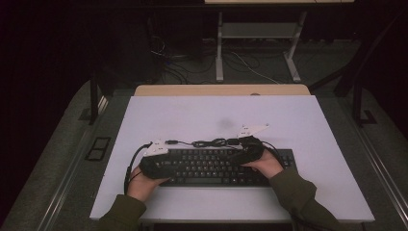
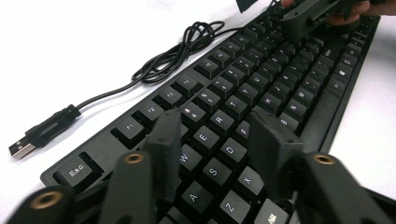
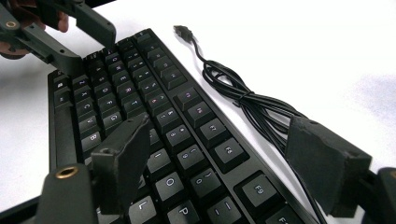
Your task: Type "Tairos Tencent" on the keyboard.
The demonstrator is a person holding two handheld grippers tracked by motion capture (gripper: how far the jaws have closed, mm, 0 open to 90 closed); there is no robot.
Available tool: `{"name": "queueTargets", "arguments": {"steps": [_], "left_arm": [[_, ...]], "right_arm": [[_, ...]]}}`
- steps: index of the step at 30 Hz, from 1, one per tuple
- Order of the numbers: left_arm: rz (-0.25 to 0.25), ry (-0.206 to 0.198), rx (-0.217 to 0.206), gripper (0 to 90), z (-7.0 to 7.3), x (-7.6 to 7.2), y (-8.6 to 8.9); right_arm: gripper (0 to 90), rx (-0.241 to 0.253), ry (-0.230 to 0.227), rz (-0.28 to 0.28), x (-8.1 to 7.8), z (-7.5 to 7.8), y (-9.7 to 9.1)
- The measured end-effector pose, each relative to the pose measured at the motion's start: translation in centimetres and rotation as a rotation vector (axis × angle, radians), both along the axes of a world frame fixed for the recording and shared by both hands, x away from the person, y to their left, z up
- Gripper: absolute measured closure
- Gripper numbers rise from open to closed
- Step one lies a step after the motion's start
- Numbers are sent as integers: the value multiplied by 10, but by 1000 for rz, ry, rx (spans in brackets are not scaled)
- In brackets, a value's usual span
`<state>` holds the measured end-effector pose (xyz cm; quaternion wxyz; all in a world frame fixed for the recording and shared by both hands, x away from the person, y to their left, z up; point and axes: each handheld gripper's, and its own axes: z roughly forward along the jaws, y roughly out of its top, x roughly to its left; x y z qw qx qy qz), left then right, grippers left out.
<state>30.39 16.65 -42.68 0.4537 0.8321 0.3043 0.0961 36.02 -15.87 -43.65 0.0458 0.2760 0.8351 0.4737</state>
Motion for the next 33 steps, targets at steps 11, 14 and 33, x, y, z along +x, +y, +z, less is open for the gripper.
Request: {"name": "queueTargets", "arguments": {"steps": [11,14,33], "left_arm": [[-15,20,19,785,-2,1,3],[-22,31,33,847,-3,1,3],[-38,62,58,887,-9,3,-3]], "right_arm": [[218,-3,2,-3,0,-1,0],[218,-3,1,-1,0,-1,0],[219,-4,2,-5,0,-1,0]]}}
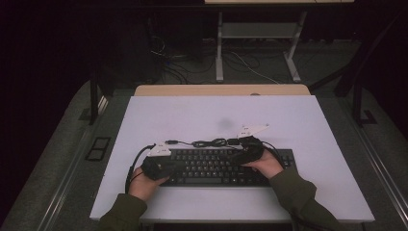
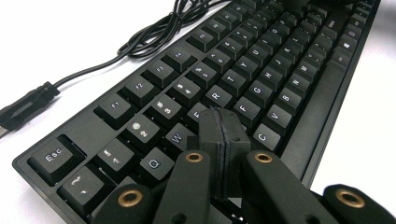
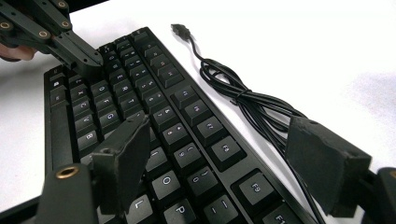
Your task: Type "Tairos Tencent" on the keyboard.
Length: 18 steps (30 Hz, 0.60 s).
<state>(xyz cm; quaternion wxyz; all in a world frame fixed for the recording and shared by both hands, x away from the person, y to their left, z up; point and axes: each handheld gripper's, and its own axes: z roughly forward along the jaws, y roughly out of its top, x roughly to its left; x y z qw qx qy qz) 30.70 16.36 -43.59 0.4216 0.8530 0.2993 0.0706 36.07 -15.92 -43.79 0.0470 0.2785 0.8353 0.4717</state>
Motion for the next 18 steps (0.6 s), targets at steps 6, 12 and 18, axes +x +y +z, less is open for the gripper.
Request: {"name": "queueTargets", "arguments": {"steps": [6,12,18], "left_arm": [[1,2,-2,887,-1,0,0],[-5,8,5,887,-3,0,-2],[-3,2,-3,887,0,-1,-2]], "right_arm": [[219,-1,-1,-1,0,0,0],[220,-1,-1,-1,0,0,0],[220,2,-5,-1,0,1,0]]}}
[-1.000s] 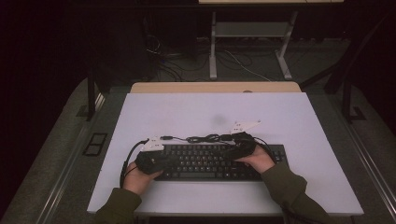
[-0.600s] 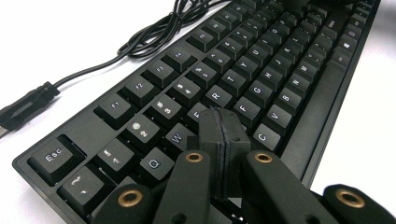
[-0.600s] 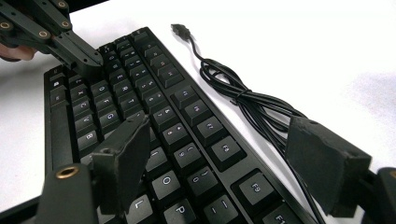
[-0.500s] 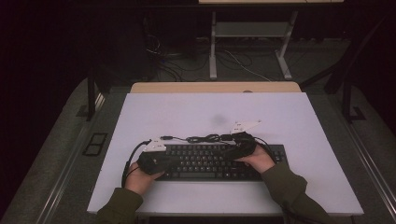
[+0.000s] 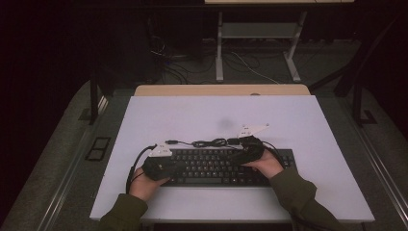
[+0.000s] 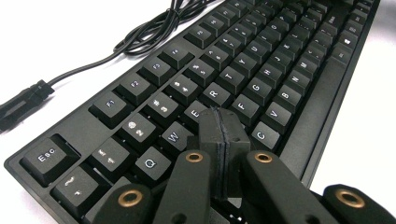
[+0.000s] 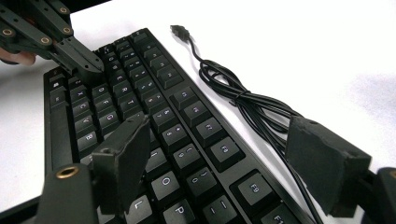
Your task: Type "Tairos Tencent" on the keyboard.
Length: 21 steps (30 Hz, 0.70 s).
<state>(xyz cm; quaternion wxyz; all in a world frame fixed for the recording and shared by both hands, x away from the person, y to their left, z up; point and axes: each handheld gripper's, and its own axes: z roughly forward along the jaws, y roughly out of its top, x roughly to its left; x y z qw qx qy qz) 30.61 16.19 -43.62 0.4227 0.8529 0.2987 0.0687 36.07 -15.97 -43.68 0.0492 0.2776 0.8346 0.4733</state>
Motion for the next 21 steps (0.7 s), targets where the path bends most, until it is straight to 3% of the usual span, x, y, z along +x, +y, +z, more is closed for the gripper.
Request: {"name": "queueTargets", "arguments": {"steps": [10,21], "left_arm": [[8,-8,-23,843,5,-1,2],[33,-18,-54,614,8,-2,1]], "right_arm": [[219,0,-1,-1,0,0,0],[219,6,-3,2,0,1,0]]}}
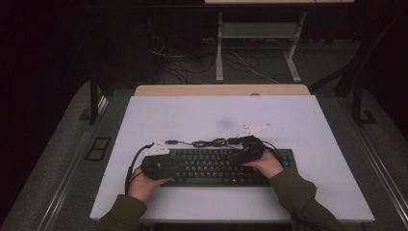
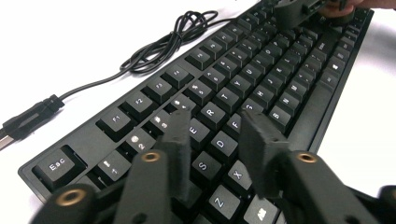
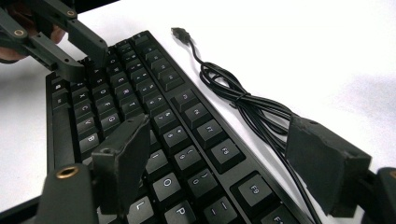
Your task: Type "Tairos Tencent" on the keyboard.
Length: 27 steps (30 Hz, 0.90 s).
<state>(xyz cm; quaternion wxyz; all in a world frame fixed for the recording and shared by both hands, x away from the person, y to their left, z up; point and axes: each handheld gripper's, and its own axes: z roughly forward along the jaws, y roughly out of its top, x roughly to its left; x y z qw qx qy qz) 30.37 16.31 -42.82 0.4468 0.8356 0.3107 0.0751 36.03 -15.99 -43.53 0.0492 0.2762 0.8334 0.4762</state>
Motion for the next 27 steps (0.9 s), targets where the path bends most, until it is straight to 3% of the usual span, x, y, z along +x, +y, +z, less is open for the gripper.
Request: {"name": "queueTargets", "arguments": {"steps": [4,13,21,27], "left_arm": [[14,-4,-15,497,0,0,-2],[17,-8,-42,331,0,-2,-6],[-28,-6,-45,344,2,-7,-15],[-75,-9,-45,477,3,-12,-21]], "right_arm": [[220,4,-1,2,-1,0,0],[219,18,4,12,-4,3,-2],[218,17,7,0,-1,1,-6],[218,15,7,-3,-1,1,-7]]}}
